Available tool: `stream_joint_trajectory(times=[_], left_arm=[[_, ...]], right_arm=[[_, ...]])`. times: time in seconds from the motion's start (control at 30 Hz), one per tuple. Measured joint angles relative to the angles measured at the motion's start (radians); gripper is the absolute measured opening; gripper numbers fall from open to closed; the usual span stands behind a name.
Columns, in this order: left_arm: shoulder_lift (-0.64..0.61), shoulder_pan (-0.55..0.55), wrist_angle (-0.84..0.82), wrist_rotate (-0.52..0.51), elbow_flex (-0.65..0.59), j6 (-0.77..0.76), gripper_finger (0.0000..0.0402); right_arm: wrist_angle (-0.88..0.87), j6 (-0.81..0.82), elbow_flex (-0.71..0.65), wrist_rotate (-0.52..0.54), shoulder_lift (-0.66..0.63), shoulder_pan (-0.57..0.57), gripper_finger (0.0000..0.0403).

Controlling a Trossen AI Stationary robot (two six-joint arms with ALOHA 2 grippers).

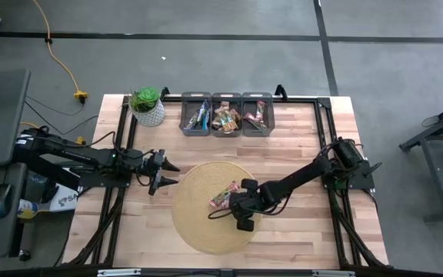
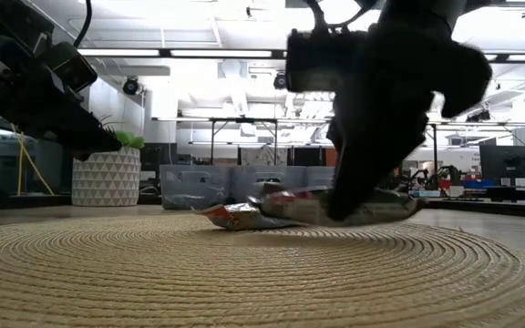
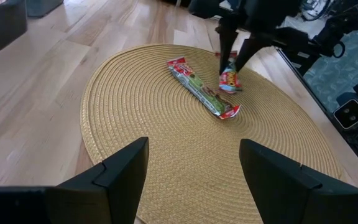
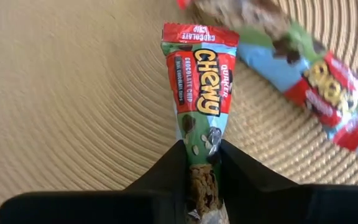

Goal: Pick and place Granola Bars by type
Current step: Put the red granola bar into the right black bin

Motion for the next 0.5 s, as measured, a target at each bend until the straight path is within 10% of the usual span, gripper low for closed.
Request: stream_joint_trajectory(times=[0.5], left_arm=[[0.000,0.000,0.000,0.000,0.000,0.000,0.0248]], right_arm=[[-0.003,-0.110,0.251,0.021,0.000,0.000,0.0059]])
